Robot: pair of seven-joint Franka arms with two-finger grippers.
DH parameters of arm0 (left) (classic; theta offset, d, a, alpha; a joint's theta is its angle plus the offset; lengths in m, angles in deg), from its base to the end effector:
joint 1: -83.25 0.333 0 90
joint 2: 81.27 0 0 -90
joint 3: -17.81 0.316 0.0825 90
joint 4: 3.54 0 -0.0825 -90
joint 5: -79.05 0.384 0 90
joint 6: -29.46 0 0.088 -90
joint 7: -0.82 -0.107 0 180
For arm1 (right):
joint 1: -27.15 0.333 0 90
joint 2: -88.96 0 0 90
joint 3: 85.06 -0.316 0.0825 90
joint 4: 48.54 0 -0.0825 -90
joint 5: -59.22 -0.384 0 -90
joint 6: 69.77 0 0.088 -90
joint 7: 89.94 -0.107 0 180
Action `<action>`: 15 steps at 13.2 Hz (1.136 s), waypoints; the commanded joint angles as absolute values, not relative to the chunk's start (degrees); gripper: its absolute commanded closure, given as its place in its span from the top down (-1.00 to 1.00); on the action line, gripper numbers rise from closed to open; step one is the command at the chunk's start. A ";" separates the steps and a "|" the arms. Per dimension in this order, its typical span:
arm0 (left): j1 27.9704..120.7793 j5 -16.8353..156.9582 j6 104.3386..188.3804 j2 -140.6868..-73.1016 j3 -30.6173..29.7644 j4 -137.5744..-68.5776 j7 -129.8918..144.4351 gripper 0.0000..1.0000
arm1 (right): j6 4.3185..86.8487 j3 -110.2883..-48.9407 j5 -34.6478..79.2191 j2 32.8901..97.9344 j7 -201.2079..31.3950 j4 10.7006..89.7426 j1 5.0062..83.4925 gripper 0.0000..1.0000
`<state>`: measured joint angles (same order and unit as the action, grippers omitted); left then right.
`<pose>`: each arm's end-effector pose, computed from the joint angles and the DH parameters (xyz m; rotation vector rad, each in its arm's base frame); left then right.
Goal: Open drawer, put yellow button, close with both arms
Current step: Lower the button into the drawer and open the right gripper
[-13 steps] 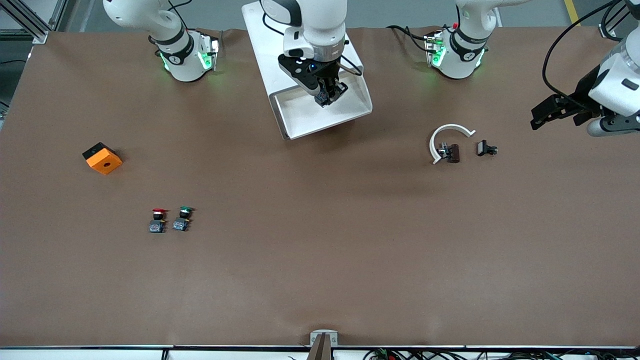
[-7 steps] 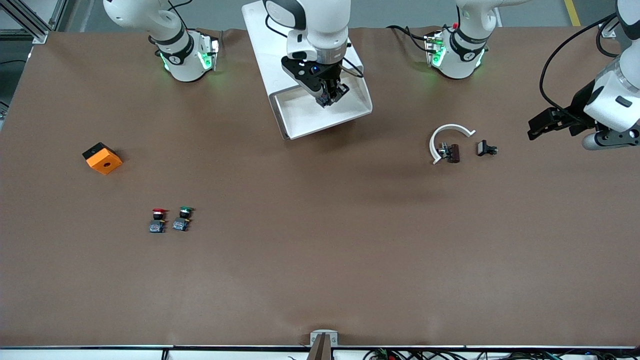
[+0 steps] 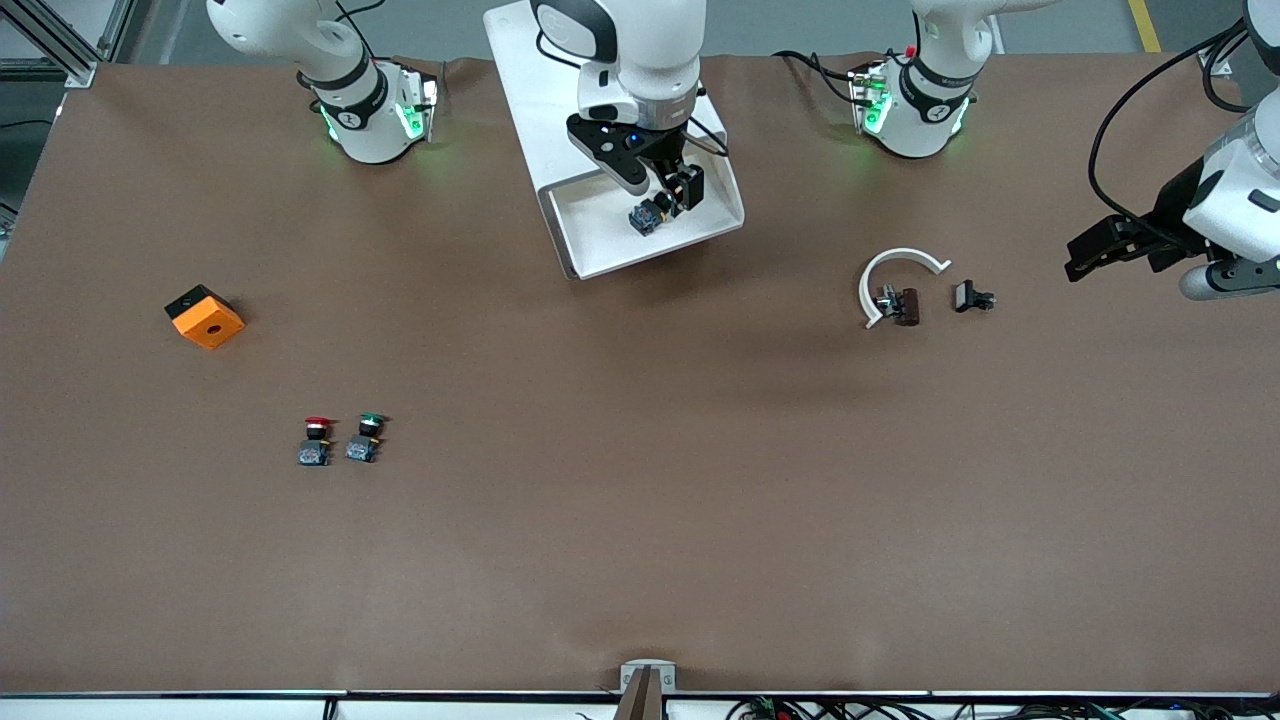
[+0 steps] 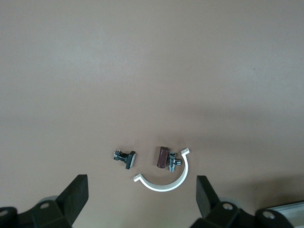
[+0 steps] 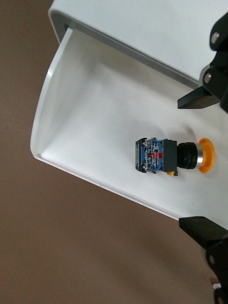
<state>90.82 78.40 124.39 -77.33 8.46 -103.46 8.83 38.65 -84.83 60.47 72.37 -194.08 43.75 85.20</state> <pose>0.5370 -0.0204 0.5869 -3.1352 -0.1731 0.0301 0.3454 0.5464 0.4584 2.8822 -1.2208 0.0318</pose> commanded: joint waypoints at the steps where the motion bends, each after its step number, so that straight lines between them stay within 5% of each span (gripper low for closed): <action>1: 91.16 77.65 124.47 -77.40 7.62 -103.03 9.08 1.00 | 38.25 -83.84 61.24 72.53 -190.51 42.17 84.64 1.00; 7: 89.49 77.12 127.98 -85.04 0.87 -103.12 10.30 1.00 | 27.99 -83.66 60.80 73.50 -167.77 35.42 74.28 1.00; 11: 88.97 77.21 134.91 -92.24 -6.69 -103.03 19.52 1.00 | 24.01 -83.66 60.54 74.28 -146.94 32.59 62.08 1.00; 15: 80.90 78.52 139.93 -97.43 -7.68 -102.94 32.17 1.00 | 22.61 -83.66 60.54 75.16 -122.70 32.50 48.02 1.00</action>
<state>84.04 77.67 138.68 -95.47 -7.53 -103.90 27.00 24.32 -82.29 60.47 74.13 -132.23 32.79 54.08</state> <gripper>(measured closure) 0.000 0.000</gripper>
